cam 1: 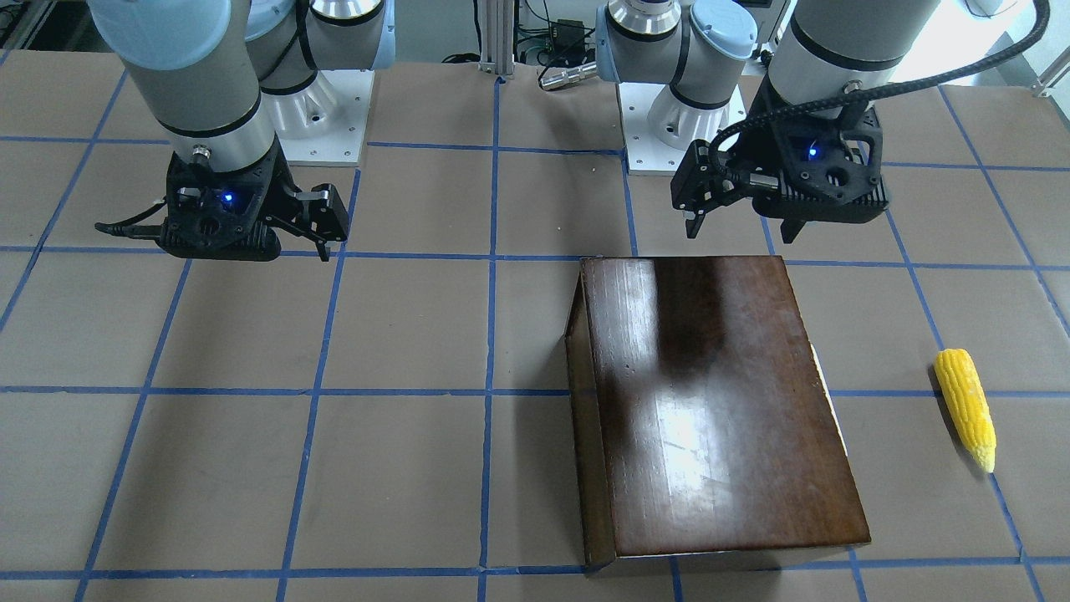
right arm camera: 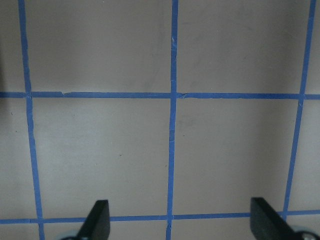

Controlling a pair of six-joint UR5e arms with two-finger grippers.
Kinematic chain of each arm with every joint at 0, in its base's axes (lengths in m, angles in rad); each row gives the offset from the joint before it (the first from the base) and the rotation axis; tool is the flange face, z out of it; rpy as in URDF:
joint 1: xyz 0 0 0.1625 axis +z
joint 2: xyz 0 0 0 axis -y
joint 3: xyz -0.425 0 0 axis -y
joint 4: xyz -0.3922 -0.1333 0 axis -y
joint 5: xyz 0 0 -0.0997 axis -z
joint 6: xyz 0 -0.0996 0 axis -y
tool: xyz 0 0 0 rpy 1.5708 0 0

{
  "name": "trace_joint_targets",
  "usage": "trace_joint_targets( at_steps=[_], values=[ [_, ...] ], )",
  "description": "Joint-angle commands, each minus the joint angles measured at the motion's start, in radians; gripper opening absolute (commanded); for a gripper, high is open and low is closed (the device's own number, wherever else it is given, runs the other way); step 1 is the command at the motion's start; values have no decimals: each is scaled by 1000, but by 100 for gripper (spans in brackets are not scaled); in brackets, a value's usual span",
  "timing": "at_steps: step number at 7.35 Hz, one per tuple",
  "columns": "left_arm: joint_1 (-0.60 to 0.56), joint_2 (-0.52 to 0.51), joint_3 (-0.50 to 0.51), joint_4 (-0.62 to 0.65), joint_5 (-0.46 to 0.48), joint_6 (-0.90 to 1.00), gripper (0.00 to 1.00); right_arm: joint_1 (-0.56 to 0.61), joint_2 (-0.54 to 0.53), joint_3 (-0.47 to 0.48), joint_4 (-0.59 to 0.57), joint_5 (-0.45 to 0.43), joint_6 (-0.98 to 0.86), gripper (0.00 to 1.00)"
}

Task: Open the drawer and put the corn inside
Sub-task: 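Move the left gripper down beside the cabinet toward the white drawer handle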

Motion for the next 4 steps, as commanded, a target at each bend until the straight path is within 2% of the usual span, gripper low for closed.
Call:
trace_joint_targets(
  at_steps=[1, 4],
  values=[
    [0, -2, -8, 2, 0, 4, 100, 0, 0, 0, -1, 0, 0, 100],
    [9, 3, -27, 3, -2, 4, 100, 0, 0, 0, -1, 0, 0, 100]
  ],
)
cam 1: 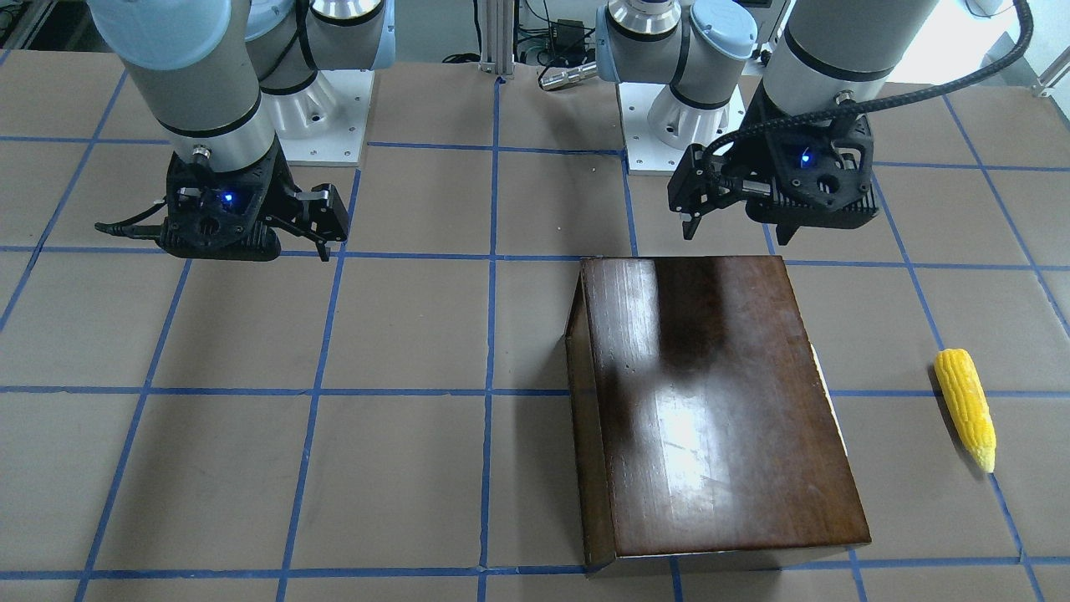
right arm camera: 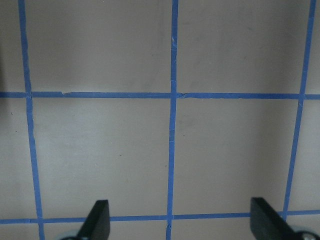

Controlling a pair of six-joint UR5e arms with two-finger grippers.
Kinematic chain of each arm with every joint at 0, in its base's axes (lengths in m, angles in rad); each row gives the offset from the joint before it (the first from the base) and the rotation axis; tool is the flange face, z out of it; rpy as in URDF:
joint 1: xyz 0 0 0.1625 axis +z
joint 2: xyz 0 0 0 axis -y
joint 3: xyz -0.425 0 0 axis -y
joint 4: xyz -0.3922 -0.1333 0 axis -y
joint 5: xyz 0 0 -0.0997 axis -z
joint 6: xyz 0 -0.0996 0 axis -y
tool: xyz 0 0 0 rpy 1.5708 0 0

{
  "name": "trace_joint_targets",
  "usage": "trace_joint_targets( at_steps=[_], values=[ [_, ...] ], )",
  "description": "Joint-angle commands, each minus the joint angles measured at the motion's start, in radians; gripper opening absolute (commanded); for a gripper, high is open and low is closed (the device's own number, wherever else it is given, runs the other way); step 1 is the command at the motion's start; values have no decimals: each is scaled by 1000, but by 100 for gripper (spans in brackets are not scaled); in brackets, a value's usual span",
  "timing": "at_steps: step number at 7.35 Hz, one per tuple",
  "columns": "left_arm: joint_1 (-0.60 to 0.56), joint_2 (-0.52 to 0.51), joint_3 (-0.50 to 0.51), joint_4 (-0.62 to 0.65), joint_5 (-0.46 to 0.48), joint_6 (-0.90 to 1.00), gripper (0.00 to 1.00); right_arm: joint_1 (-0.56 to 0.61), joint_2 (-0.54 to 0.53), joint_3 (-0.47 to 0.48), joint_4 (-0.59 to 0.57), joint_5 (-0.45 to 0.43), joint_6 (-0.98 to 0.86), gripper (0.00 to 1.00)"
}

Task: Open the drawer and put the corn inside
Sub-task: 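Move the left gripper down beside the cabinet toward the white drawer handle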

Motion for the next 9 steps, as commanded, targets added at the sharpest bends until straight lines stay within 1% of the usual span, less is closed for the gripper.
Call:
trace_joint_targets(
  at_steps=[1, 2, 3, 4, 5, 7, 8, 9],
  values=[
    [16, 2, -5, -1, -2, 1, 100, 0, 0, 0, 0, 0, 0, 100],
    [21, -1, -5, -1, -2, 4, 100, 0, 0, 0, -1, 0, 0, 100],
    [50, -5, -5, 1, 1, 7, 100, 0, 0, 0, 0, 0, 0, 100],
    [106, -14, -5, -1, -4, 71, 100, 0, 0, 0, 1, 0, 0, 100],
    [175, -19, -17, -7, -37, 181, 100, 0, 0, 0, 1, 0, 0, 100],
    [298, -47, -69, 13, -59, 293, 100, 0, 0, 0, 1, 0, 0, 100],
    [325, -77, -86, 106, -62, 315, 100, 0, 0, 0, 1, 0, 0, 100],
    [335, -108, -85, 132, -50, 317, 100, 0, 0, 0, 1, 0, 0, 100]
  ],
)
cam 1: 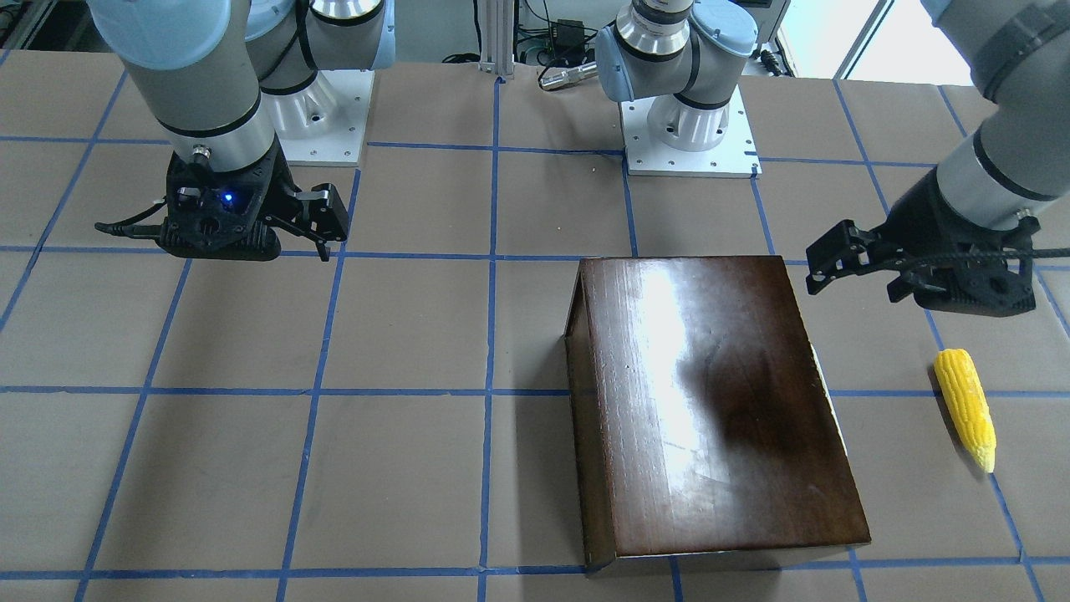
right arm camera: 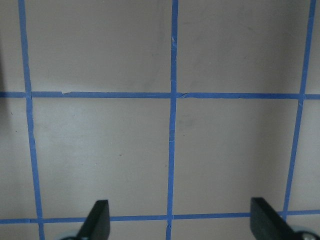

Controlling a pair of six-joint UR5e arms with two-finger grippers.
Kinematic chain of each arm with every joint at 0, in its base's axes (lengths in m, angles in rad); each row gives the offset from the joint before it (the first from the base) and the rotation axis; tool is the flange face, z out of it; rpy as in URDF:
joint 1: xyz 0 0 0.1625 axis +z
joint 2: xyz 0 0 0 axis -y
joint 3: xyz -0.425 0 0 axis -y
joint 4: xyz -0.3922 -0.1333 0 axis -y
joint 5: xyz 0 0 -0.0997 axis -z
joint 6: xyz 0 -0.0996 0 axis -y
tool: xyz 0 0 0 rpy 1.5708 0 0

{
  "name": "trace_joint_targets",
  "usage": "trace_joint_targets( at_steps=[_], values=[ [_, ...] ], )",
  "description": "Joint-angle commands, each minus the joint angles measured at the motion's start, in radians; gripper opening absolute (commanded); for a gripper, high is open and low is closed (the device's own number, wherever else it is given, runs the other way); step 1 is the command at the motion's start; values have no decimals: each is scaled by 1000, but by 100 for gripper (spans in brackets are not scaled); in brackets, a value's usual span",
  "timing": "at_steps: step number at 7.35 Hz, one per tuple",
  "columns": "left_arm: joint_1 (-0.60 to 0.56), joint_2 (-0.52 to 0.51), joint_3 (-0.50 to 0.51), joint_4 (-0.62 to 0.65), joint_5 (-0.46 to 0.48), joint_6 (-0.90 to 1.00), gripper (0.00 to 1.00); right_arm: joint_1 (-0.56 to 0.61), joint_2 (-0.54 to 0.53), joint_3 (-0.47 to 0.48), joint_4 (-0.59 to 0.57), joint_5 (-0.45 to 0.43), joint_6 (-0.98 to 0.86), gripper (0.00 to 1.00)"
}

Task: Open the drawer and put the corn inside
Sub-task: 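Move the left gripper down beside the cabinet toward the white drawer handle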

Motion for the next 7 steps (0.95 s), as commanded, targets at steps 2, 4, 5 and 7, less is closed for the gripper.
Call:
trace_joint_targets(
  at_steps=[2, 4, 5, 7],
  values=[
    [63, -105, -15, 111, 0, 43, 100, 0, 0, 0, 0, 0, 0, 100],
    [114, -145, -17, 130, -33, 61, 100, 0, 0, 0, 0, 0, 0, 100],
    [125, -161, -19, 131, -76, 95, 100, 0, 0, 0, -2, 0, 0, 100],
    [132, -184, -23, 137, -133, 129, 100, 0, 0, 0, 0, 0, 0, 100]
  ],
)
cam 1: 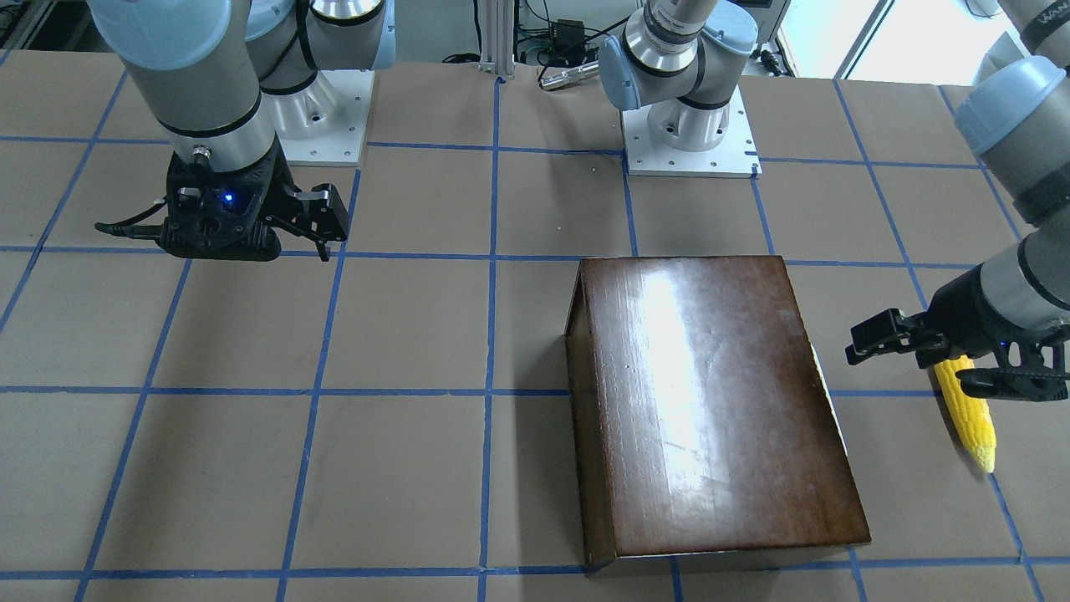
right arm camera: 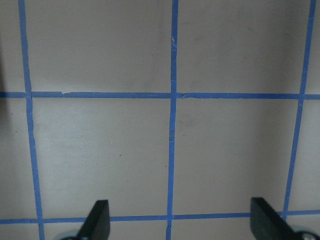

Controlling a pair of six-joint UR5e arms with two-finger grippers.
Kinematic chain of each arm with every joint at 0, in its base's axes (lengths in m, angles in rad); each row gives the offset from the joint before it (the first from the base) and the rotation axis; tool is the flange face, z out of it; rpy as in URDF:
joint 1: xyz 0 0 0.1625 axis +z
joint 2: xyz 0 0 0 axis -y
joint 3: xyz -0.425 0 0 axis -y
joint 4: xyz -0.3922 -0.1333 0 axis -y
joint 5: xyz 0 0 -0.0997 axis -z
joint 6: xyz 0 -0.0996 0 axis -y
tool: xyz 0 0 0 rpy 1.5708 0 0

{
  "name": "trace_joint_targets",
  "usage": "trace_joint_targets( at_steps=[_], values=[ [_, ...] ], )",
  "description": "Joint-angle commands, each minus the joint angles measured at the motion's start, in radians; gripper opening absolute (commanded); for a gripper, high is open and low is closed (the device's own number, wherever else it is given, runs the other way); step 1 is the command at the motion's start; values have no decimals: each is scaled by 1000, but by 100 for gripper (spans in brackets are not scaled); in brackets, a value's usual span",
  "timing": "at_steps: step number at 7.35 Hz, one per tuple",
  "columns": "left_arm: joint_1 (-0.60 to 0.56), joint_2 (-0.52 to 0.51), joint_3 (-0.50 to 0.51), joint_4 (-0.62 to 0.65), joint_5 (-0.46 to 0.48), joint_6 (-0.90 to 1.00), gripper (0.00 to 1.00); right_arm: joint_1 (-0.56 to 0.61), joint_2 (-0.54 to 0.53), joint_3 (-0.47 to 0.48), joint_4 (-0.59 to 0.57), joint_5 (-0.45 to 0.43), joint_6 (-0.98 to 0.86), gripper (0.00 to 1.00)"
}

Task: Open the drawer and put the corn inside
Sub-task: 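Close the left gripper on the white drawer handle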

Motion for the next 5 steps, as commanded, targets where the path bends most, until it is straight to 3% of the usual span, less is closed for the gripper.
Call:
trace_joint_targets(
  at_steps=[1, 5],
  values=[
    [22, -27, -2, 4, -72, 24, 100, 0, 0, 0, 0, 0, 0, 100],
    [30, -52, -5, 4, -135, 22, 100, 0, 0, 0, 0, 0, 0, 100]
  ],
)
